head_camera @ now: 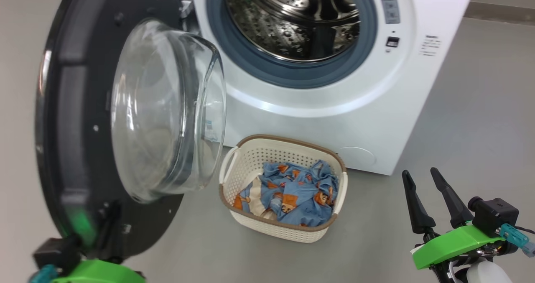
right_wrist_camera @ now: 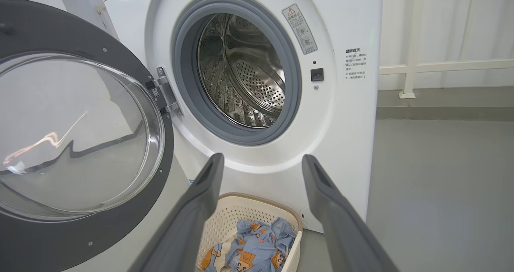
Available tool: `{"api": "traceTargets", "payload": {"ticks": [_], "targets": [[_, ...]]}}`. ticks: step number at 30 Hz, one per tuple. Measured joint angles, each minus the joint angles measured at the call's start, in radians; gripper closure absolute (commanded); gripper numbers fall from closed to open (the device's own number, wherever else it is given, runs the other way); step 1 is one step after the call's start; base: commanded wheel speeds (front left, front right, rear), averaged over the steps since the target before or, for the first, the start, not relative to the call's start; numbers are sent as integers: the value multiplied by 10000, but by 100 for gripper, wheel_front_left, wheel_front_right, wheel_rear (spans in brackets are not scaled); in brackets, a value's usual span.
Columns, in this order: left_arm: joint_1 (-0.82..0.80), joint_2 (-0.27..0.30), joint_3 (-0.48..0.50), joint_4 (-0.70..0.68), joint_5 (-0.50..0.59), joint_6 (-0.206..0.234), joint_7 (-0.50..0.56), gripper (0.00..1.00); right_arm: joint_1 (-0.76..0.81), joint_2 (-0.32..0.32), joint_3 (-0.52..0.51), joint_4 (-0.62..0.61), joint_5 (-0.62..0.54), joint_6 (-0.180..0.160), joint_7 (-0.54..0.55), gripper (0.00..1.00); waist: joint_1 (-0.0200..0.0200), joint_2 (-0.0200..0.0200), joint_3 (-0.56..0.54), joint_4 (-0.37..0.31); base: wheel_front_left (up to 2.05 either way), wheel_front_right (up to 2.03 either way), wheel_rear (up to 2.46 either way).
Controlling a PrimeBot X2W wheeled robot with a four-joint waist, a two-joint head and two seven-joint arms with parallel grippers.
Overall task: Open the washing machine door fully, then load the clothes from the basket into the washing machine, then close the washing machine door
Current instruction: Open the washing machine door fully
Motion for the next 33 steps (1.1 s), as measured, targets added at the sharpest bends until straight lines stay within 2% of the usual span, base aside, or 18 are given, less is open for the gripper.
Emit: {"api": "traceTargets", "payload": {"ticks": [13, 24, 33], "targets": [[-1001, 1099, 777, 1177, -364, -46, 439, 100, -39, 46, -105, -79, -29, 0, 0, 0, 0, 0, 449, 450, 0, 0, 0], [-2335, 1764, 1175, 3110, -458, -194, 522, 100, -349, 52, -209, -153, -31, 0, 0, 0, 0, 0, 993, 491, 0, 0, 0], [-4033, 2209, 1058, 5158, -449, -639, 614, 100, -856, -8, -215, -157, -134, 0, 0, 0, 0, 0, 1515, 622, 0, 0, 0]]}}
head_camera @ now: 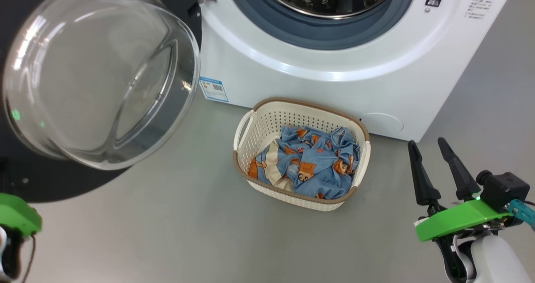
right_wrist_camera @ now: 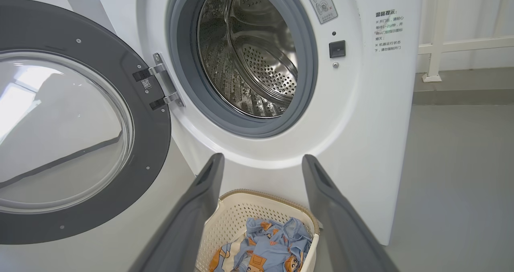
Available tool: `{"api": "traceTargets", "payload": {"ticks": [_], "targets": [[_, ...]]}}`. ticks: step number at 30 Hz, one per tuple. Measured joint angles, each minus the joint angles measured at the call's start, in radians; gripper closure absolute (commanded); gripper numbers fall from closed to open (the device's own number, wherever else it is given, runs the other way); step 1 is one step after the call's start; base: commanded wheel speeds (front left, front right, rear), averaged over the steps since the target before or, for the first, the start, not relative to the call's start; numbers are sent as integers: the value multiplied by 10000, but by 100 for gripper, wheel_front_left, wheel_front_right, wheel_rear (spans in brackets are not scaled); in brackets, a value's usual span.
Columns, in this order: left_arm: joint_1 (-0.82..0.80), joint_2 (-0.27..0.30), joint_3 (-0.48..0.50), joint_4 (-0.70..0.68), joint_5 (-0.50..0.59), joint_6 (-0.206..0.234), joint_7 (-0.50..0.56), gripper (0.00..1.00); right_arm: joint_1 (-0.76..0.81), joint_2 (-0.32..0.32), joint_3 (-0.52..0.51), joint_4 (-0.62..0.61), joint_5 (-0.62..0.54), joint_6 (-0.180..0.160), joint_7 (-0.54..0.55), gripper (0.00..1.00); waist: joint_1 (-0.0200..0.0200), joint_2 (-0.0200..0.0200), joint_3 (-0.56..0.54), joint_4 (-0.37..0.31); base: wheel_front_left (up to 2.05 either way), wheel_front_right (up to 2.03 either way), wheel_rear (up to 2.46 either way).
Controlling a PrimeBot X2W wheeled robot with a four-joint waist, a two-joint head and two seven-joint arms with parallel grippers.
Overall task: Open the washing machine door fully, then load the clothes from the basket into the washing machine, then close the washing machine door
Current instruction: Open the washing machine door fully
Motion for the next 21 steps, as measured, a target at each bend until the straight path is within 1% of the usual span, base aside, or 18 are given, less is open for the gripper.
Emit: {"api": "traceTargets", "payload": {"ticks": [4, 10, 21], "targets": [[-729, 104, -105, 972, 19, -236, -98, 100, -173, -19, 4, 2, -2, 0, 0, 0, 1, 0, 153, 45, 0, 0, 0], [-1389, 123, -211, 2050, 63, -433, -422, 100, -226, -52, 27, 27, -2, 0, 0, 0, 0, 0, 219, 26, 0, 0, 0], [-1608, 88, -343, 2867, 125, -698, -903, 100, -224, -173, 88, 96, 0, 0, 0, 0, 0, -1, -8, 37, 0, 0, 0]]}}
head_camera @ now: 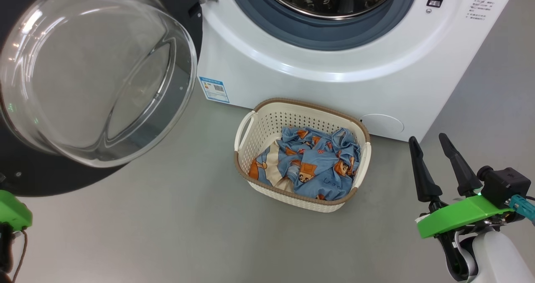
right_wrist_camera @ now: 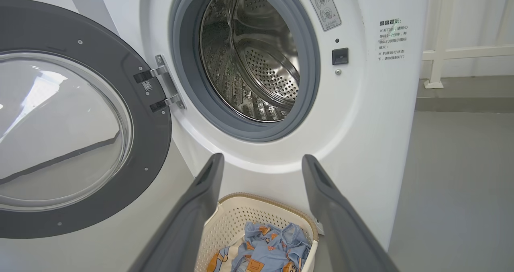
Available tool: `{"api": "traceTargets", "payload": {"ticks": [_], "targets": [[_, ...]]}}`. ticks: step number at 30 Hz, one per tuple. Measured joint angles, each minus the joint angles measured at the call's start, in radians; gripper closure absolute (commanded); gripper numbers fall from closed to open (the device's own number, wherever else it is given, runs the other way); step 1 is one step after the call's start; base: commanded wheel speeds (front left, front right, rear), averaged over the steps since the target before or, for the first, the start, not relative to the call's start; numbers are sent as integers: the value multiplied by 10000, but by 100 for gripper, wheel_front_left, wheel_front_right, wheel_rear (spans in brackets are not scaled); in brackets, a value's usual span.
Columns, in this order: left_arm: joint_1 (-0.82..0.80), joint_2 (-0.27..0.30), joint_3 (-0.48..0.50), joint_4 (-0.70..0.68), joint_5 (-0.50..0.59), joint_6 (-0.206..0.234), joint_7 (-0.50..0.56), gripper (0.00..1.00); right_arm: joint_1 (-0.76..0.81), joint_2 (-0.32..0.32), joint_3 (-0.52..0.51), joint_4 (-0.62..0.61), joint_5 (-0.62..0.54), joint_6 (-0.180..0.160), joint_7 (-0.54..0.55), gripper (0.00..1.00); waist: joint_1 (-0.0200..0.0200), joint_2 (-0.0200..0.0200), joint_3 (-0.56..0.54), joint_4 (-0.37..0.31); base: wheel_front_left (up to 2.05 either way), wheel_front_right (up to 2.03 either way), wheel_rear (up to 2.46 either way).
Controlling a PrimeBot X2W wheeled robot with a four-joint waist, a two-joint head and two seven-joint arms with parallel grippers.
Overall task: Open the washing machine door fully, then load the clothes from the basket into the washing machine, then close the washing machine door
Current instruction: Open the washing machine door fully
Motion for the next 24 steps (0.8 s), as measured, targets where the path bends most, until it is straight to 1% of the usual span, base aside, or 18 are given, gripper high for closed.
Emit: {"api": "traceTargets", "payload": {"ticks": [6, 13, 14, 15, 17, 23, 24], "targets": [[-3, -48, -25, 29, 69, -153, -82, 100, 5, -10, 44, 33, 0, 0, 0, 0, 0, 1, -136, 13, 0, 0, 0], [142, -73, 79, -591, 71, -174, -98, 100, 10, 2, 58, 40, 0, 0, 0, 0, 0, 1, -271, -56, 0, 0, 0], [220, -86, 125, -767, 75, -173, -98, 95, 13, 4, 50, 42, 0, 0, 0, 0, 0, 1, -291, -68, 0, 0, 0], [322, -119, 157, -968, 86, -171, -100, 66, 16, 4, 46, 42, 2, 0, 0, 0, 0, 1, -313, -80, 0, 0, 0], [589, -217, 188, -1379, 169, -153, -128, 0, 21, 12, 46, 42, 15, 0, 0, 0, 0, 1, -349, -112, 0, 0, 0], [1552, -483, 451, -2690, 276, 69, -167, 0, 90, 67, 58, 13, 15, 0, 0, 0, 0, 0, -459, -341, 0, 0, 0], [1887, -514, 581, -3139, 276, 113, -169, 0, 115, 73, 56, -2, 15, 0, 0, 0, 0, 0, -499, -445, 0, 0, 0]]}}
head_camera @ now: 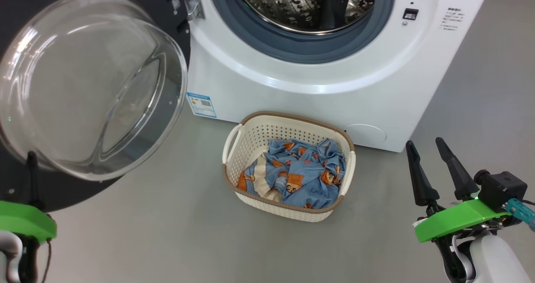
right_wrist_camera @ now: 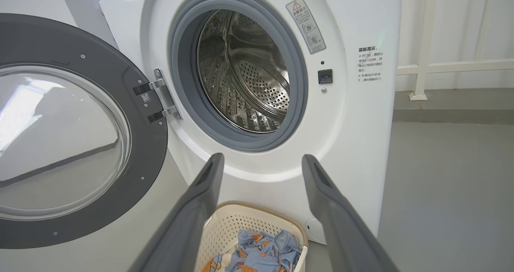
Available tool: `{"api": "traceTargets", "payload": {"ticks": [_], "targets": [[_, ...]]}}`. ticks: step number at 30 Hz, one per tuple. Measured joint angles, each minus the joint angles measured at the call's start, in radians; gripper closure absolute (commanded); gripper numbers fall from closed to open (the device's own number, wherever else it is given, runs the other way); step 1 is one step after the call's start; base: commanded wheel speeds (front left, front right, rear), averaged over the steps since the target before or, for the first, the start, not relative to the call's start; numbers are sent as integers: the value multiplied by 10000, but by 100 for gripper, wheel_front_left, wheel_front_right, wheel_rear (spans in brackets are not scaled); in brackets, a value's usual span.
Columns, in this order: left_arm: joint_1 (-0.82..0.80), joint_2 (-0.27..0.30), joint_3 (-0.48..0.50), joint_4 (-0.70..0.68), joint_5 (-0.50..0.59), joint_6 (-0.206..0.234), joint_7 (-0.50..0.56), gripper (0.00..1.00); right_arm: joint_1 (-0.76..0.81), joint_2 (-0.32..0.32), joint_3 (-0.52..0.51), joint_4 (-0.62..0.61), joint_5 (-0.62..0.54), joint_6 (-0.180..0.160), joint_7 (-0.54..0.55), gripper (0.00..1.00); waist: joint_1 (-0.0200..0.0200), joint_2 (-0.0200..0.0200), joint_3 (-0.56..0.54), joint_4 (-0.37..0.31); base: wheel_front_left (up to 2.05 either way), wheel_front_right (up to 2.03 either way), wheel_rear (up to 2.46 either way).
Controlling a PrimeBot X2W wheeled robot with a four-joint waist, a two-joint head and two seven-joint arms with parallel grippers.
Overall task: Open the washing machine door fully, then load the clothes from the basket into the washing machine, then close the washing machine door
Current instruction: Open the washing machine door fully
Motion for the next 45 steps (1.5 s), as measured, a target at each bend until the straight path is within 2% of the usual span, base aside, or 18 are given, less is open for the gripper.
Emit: {"api": "traceTargets", "payload": {"ticks": [13, 26, 37, 45], "targets": [[2139, -800, -69, -2943, 428, 704, 0, 0, 190, -12, 161, -113, 2, 0, 0, 0, 0, 0, -315, -817, 0, 0, 0], [3001, -1246, -458, -4213, 861, 970, 0, 0, 331, -270, 631, -4, 13, 0, 0, 0, 0, 0, -491, -2034, 0, 0, 0], [3368, -1689, -445, -4573, 861, 963, 0, 0, 332, -330, 911, 44, 174, 0, 0, 0, 0, 0, -699, -3138, 0, 0, 0], [3538, -1885, -389, -4869, 863, 633, 0, 0, 345, -433, 932, 25, 194, 0, 0, 0, 0, 0, -868, -3647, 0, 0, 0]]}}
